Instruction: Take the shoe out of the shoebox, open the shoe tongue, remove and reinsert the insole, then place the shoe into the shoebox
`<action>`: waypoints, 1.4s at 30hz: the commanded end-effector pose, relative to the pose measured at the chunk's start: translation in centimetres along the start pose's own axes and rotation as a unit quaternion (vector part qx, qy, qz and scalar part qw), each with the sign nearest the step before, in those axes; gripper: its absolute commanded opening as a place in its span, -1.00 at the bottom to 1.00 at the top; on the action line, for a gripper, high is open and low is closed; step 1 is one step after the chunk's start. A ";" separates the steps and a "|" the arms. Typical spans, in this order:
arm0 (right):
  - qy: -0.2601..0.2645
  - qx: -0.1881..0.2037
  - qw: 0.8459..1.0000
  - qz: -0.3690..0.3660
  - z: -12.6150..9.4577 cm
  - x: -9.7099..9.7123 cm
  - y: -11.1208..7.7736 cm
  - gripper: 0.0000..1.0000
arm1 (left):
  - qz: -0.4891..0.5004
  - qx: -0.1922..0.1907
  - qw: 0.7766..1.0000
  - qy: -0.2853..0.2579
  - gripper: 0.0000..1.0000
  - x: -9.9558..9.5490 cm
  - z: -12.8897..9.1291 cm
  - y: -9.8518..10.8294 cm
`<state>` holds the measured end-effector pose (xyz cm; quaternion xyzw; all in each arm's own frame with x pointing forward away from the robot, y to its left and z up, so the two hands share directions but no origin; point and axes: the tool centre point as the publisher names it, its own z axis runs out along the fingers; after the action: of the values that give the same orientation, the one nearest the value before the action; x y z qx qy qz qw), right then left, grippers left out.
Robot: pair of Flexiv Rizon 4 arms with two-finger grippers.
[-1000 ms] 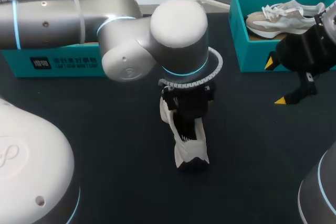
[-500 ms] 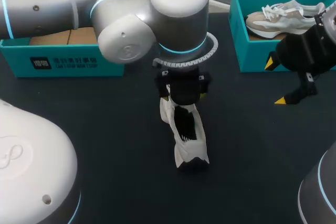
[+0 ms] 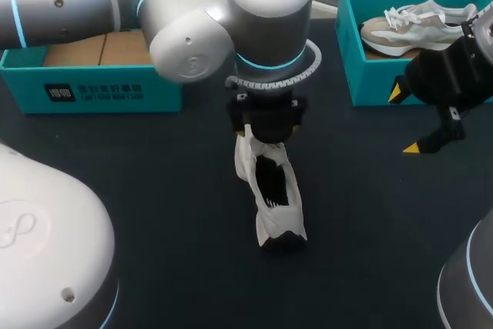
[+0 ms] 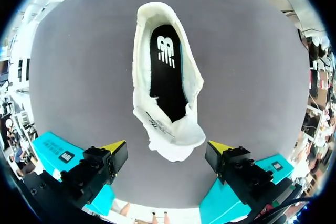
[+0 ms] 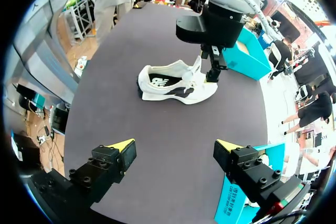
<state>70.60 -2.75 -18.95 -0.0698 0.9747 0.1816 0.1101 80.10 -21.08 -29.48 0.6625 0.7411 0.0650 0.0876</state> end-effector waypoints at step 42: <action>0.001 0.001 1.000 0.000 0.1 -0.2 0.1 1.00 | 0.013 0.042 0.999 -0.008 -0.40 0.8 0.8 -3.5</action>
<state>70.60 -2.76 -18.94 -0.0697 0.9747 0.1816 0.1101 77.04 -21.18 -31.08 0.6749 0.7347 0.0310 0.0607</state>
